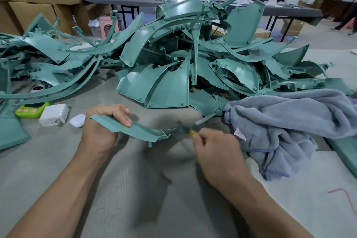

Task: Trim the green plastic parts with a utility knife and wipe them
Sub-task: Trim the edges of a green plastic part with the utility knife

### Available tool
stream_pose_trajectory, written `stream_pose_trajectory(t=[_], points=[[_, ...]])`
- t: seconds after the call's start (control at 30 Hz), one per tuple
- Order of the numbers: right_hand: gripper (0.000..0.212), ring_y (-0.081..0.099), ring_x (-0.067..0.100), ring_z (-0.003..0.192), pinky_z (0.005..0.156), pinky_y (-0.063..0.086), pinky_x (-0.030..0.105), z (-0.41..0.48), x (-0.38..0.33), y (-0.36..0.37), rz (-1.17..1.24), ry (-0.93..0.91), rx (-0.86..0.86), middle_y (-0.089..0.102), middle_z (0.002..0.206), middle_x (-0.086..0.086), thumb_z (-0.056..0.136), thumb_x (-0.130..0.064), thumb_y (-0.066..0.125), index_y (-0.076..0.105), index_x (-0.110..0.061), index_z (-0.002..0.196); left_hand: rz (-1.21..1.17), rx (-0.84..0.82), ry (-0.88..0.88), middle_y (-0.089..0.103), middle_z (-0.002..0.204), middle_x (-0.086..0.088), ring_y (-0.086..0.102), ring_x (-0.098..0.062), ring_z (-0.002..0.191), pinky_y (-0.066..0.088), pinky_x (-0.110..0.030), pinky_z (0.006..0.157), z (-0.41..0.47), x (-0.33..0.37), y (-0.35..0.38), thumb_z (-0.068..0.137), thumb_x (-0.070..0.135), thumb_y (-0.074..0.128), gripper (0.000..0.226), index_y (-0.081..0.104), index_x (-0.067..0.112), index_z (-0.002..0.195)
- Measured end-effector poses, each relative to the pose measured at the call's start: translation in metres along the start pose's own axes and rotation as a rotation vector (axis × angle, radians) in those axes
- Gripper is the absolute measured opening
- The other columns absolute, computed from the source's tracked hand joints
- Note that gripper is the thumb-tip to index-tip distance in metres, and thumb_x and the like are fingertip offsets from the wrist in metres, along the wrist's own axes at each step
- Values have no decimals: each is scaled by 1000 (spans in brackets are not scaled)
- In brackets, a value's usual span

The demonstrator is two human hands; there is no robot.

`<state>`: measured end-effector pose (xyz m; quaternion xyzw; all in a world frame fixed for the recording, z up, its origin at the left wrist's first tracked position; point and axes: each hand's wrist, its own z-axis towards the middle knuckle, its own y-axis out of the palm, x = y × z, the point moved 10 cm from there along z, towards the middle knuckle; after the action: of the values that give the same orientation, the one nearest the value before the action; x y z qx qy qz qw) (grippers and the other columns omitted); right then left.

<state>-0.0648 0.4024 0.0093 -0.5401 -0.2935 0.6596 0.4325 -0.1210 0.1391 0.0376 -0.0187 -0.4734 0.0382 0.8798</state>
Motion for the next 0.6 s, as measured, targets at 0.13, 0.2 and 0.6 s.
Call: stream_pose_trajectory(t=[0.13,0.2,0.6], points=[[50,41,11,45,46,25,30,7,47,-44,-83,173,200,46,48,-5,103,-36,54,44,-16,58,-2,29,-37,67,56,8,62,-11,80,50,-24,77,-1,-3,-4,56,5,71,22,72,27,52],[48,40,9,40,41,23,22,0,26,-37,13,27,182,41,46,-8,102,-36,53,40,-23,58,5,-10,-7,67,57,9,62,-10,78,50,-21,78,0,1,3,56,18,72,11,73,28,53],[42,53,25,62,59,34,34,9,31,-30,60,76,121,53,61,-2,103,-37,51,44,-20,66,35,1,-13,67,58,7,63,-11,79,49,-21,75,0,-13,1,54,-6,58,35,72,26,54]])
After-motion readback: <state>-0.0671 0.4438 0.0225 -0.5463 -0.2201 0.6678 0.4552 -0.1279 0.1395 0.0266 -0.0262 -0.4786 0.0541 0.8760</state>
